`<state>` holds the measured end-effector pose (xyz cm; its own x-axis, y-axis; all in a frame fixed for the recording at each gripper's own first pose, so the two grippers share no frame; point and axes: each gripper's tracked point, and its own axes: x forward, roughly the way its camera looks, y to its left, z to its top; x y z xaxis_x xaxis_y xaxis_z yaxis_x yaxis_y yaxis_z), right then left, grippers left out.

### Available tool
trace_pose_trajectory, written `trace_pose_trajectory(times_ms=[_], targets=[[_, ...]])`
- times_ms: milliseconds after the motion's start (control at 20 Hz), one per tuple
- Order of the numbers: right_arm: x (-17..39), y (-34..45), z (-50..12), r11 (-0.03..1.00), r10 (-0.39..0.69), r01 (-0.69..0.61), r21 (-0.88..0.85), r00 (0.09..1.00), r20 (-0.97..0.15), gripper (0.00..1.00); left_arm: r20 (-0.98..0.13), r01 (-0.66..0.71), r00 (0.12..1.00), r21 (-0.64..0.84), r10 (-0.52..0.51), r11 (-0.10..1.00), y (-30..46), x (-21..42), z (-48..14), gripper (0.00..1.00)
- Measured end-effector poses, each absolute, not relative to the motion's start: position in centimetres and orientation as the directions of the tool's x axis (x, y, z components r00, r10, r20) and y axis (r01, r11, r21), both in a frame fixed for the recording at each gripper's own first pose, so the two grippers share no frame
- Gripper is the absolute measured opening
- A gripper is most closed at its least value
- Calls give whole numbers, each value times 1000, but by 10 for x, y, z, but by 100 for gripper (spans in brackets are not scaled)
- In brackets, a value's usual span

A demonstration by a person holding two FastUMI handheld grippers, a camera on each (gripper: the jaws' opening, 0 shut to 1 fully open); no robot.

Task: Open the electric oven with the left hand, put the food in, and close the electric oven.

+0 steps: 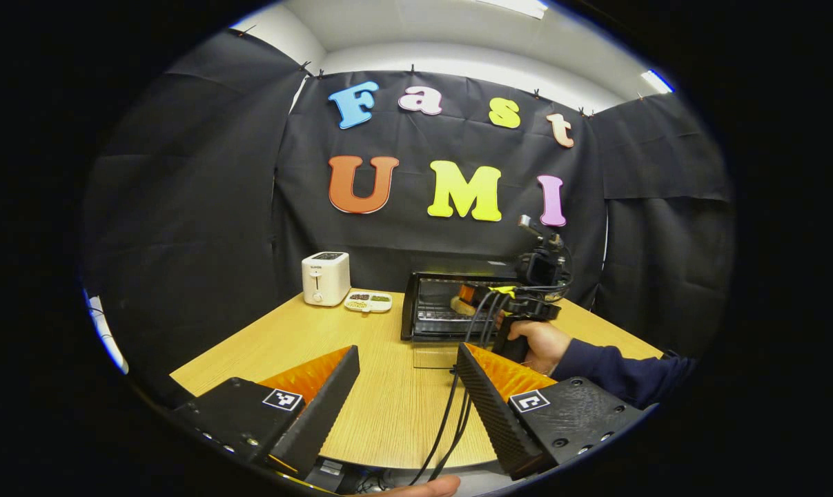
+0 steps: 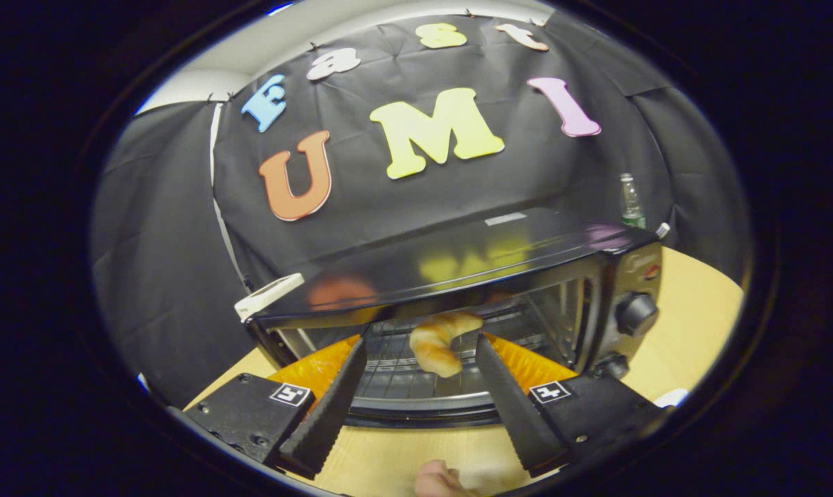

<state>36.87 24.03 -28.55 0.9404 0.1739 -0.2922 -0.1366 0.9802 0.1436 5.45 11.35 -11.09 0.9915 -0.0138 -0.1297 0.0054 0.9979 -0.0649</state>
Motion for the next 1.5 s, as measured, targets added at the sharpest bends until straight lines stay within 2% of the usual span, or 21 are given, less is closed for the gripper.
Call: trace_pose_trajectory(times_ms=[150,250,400,600,750,1000,1250,1350,1500], targets=[[333,225,-252,985,162,-141,103,958,-236,96,-135,-3,991,-56,-4,998,111,55,-111,93],[307,214,-238,990,140,-141,15,960,-242,96,-130,-22,991,-74,12,997,113,60,-111,93],[266,203,-195,980,166,-183,-84,970,-178,96,-130,-26,991,-110,12,994,106,70,-112,93],[210,180,-145,975,187,-197,-103,977,-98,96,-115,22,993,-120,-36,992,87,99,-119,93],[177,161,-116,974,185,-193,-117,980,-73,96,-199,64,976,-135,-91,989,64,120,-159,94],[127,122,-63,976,164,-162,-148,986,3,96,-350,87,928,-120,-124,989,27,137,-217,94],[91,87,-31,981,137,-128,-143,989,55,96,-417,127,897,-69,-144,990,-8,148,-242,94],[80,68,-32,991,89,-82,-109,994,58,96,-429,133,892,-47,-140,990,-15,155,-253,94],[68,58,-41,996,72,-69,-59,996,47,96,-465,145,872,-52,-153,988,-32,160,-270,94]])
